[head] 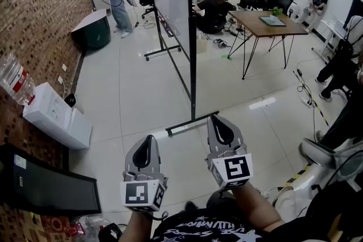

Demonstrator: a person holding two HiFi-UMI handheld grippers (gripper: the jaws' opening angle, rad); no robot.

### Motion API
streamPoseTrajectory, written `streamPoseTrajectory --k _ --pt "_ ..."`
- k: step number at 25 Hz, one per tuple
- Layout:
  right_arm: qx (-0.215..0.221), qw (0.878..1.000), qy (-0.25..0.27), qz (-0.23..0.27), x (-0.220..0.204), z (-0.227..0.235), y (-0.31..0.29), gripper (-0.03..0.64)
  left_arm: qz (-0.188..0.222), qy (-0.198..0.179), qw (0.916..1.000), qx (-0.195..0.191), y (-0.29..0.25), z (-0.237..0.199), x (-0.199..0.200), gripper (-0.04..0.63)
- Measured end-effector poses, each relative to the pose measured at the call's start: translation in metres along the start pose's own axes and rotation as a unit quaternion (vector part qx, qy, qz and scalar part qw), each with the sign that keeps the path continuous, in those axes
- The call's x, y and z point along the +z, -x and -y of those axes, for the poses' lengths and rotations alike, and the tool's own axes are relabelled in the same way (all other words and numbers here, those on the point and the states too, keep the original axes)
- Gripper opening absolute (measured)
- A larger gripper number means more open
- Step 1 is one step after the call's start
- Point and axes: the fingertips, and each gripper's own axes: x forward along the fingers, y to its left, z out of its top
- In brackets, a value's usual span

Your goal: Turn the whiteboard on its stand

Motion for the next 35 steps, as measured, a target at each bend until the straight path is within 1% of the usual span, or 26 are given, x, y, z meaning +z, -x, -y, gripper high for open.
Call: streamPoseTrajectory --k 5,8,12,16,22,25,27,33,35 --pt "0.011 1.0 -0.018 -0.023 -0.013 0.001 -0.022 0.009 -0.016 0.008 0.9998 -0.01 -0.017 -0.007 -0.02 0.006" --pt "0.016 0.999 -0.026 -0.027 -0.022 0.012 -0.04 0.009 -0.026 0.011 0.9996 -0.008 -0.034 -0.008 -0.028 0.006" --pt "0.021 0.999 -0.039 -0.025 -0.031 0.038 -0.078 0.009 -0.023 0.0 0.9997 0.001 -0.077 -0.008 -0.028 0.006" --pt "0.031 0.998 -0.046 -0.032 -0.042 0.067 -0.123 0.009 -0.018 0.003 0.9998 0.002 -0.13 -0.004 -0.027 0.006" --pt "0.041 0.998 -0.047 -0.032 -0.057 0.099 -0.17 0.009 -0.013 -0.001 0.9998 0.018 -0.19 -0.005 -0.03 0.006" --pt "0.049 0.996 -0.053 -0.046 -0.053 0.106 -0.192 0.009 -0.02 -0.002 0.9994 0.027 -0.216 -0.01 -0.027 0.006" --pt "0.054 0.995 -0.06 -0.054 -0.053 0.113 -0.208 0.011 -0.027 0.004 0.999 0.035 -0.233 -0.015 -0.028 0.006" --pt "0.083 0.992 -0.071 -0.058 -0.064 0.12 -0.239 0.012 -0.031 0.004 0.998 0.054 -0.264 -0.023 -0.034 0.006" --pt "0.09 0.992 -0.063 -0.06 -0.07 0.12 -0.246 0.012 -0.037 0.008 0.9974 0.061 -0.268 -0.027 -0.037 0.006"
